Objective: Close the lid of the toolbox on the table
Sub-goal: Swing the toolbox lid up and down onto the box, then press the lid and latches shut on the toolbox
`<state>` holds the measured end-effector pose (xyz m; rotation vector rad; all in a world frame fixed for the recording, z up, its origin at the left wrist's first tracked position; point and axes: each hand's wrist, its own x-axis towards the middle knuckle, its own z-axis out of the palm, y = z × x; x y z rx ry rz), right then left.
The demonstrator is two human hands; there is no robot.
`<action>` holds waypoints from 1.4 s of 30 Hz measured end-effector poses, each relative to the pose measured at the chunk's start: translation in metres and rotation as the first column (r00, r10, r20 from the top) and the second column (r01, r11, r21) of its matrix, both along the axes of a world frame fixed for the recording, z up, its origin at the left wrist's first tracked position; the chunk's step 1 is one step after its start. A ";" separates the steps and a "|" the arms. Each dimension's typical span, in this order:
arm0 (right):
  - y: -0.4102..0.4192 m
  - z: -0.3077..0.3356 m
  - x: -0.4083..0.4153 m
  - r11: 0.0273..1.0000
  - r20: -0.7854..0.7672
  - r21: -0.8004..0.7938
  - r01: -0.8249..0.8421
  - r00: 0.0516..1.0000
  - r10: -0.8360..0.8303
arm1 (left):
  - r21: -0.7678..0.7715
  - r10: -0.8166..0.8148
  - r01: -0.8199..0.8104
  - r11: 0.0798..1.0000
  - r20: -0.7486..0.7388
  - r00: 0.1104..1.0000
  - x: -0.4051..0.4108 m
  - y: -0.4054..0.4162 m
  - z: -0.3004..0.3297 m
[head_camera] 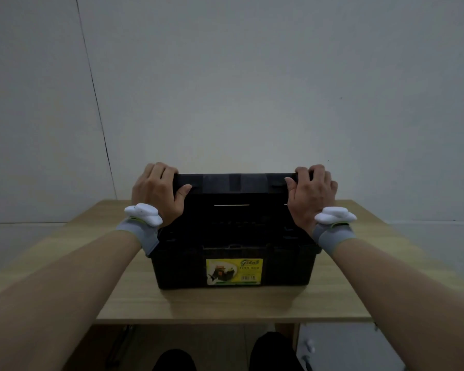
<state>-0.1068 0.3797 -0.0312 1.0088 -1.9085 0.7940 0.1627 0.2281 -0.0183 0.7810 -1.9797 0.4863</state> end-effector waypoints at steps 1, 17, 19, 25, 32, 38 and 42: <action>0.001 -0.002 0.001 1.000 -0.006 -0.001 0.004 1.000 -0.004 | 0.002 0.001 -0.001 1.000 0.004 1.000 0.001 0.001 -0.001; 0.009 -0.021 0.006 0.999 0.000 -0.034 -0.018 1.000 0.018 | 0.026 -0.008 0.007 1.000 0.013 1.000 0.009 0.015 -0.017; 0.010 -0.023 0.006 0.999 0.005 -0.040 -0.023 1.000 0.023 | 0.025 -0.014 0.013 1.000 0.014 1.000 0.009 0.017 -0.018; 0.013 -0.030 0.006 0.998 0.011 -0.054 -0.033 0.999 0.033 | 0.024 -0.019 0.019 1.000 -0.002 1.000 0.010 0.019 -0.025; 0.016 -0.040 0.008 0.998 0.025 -0.054 -0.035 0.999 0.036 | 0.036 -0.021 0.021 0.999 -0.009 1.000 0.010 0.023 -0.036; 0.020 -0.049 0.011 0.997 0.045 -0.053 -0.050 0.998 0.053 | 0.073 -0.028 0.031 0.997 -0.030 0.999 0.012 0.028 -0.048; 0.022 -0.054 0.012 0.997 0.062 -0.052 -0.063 0.996 0.067 | 0.100 -0.029 0.033 0.994 -0.040 0.999 0.011 0.031 -0.054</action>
